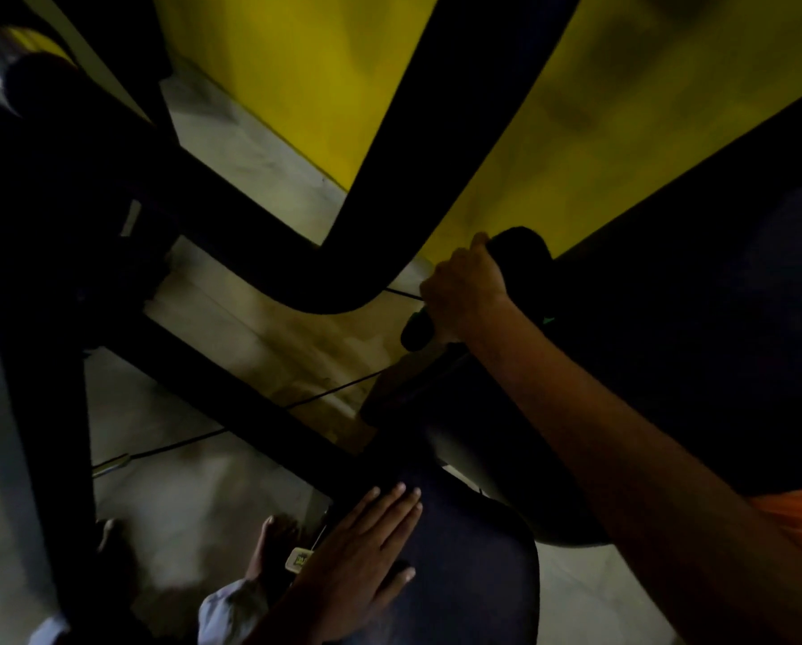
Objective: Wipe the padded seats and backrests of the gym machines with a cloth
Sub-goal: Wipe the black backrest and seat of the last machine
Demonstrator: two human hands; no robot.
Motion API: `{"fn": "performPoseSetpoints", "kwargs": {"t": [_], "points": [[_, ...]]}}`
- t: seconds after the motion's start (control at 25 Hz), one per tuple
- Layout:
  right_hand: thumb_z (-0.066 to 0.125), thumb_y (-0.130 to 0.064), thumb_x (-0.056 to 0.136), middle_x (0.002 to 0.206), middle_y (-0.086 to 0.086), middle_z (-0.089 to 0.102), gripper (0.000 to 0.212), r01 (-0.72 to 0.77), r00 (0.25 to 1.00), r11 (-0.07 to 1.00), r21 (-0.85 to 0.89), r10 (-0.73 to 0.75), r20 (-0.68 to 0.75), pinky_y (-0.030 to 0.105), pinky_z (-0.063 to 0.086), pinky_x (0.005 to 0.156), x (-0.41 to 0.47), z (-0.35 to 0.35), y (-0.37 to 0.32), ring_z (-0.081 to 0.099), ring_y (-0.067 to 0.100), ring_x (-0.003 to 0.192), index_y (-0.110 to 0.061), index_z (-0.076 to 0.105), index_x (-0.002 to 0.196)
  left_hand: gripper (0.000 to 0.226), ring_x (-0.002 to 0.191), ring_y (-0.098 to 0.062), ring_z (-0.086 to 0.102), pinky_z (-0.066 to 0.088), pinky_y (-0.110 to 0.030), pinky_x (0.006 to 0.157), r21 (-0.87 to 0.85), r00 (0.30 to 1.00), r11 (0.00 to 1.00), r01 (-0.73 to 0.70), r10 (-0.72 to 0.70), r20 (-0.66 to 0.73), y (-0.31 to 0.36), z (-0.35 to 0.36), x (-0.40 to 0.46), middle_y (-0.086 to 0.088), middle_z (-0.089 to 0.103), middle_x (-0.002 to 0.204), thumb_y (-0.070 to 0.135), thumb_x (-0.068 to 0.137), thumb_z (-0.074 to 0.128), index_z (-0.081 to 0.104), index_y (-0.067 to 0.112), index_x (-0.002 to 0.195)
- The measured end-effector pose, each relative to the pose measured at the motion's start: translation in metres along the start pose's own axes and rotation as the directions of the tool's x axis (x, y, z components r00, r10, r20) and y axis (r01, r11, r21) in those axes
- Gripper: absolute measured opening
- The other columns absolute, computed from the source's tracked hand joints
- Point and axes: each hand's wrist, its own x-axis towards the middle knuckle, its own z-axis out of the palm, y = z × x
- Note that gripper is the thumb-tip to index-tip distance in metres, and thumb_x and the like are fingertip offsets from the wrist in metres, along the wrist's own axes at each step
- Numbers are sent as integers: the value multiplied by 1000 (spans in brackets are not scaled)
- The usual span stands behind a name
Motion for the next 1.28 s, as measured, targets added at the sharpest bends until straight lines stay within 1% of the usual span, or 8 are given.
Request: {"fn": "performPoseSetpoints", "kwargs": {"t": [0.2,0.48,0.6,0.76,1.0,1.12,1.2,1.28], "points": [[51,-51,91,113,2,61,37,-54,998,995,78,57,-36,48,27,105,-6,0,20,53,28,113,-20,61,108,62,134,-13,33,11,-31,112,-7,1000,1000,-8,8,-29,-4,-5,0,1,48,143,55,87,39,55,16,133],[54,-44,92,130,5,54,39,103,993,994,33,-105,46,51,24,107,22,7,-26,45,31,125,-21,54,123,63,124,-13,41,31,-30,102,-50,999,997,-50,50,0,-2,-6,11,2,56,135,57,80,42,61,17,126],[55,-45,91,121,3,58,31,143,990,987,73,-143,6,48,30,102,22,7,-23,51,28,117,-21,55,111,57,109,-11,48,49,-26,87,-106,997,992,-71,73,17,-12,-13,20,5,58,126,57,78,45,62,21,118],[57,-45,90,104,3,58,31,77,997,991,113,-73,-37,44,34,95,12,7,-7,54,27,106,-20,57,107,50,98,-9,47,47,-24,78,-138,988,981,-135,143,49,-28,-22,34,8,55,115,59,74,50,57,24,110],[50,-41,95,135,4,51,37,128,992,991,48,-128,-4,51,20,110,30,15,-47,42,30,129,-21,53,126,47,98,-21,54,51,-35,79,-246,949,939,-240,280,145,-40,-34,51,-4,56,112,43,73,71,58,14,107],[54,-45,93,128,4,54,38,128,991,987,101,-131,29,47,32,100,35,12,-38,49,28,118,-21,53,123,59,120,-26,47,43,-38,98,-242,961,956,-167,213,178,-45,-37,51,-9,48,136,43,80,69,53,10,126],[61,-49,87,113,2,56,40,91,995,986,141,-96,35,42,36,88,36,14,-26,52,24,101,-22,55,115,71,138,-24,29,25,-35,112,-291,959,953,-88,160,236,-49,-33,49,-7,31,152,46,86,63,40,10,141],[61,-51,86,114,2,57,42,77,997,996,54,-78,21,41,36,87,38,16,-22,52,23,100,-23,55,118,79,145,-20,14,9,-27,114,-319,960,946,-59,141,240,-52,-31,46,-5,17,158,52,88,57,28,11,148]]}}
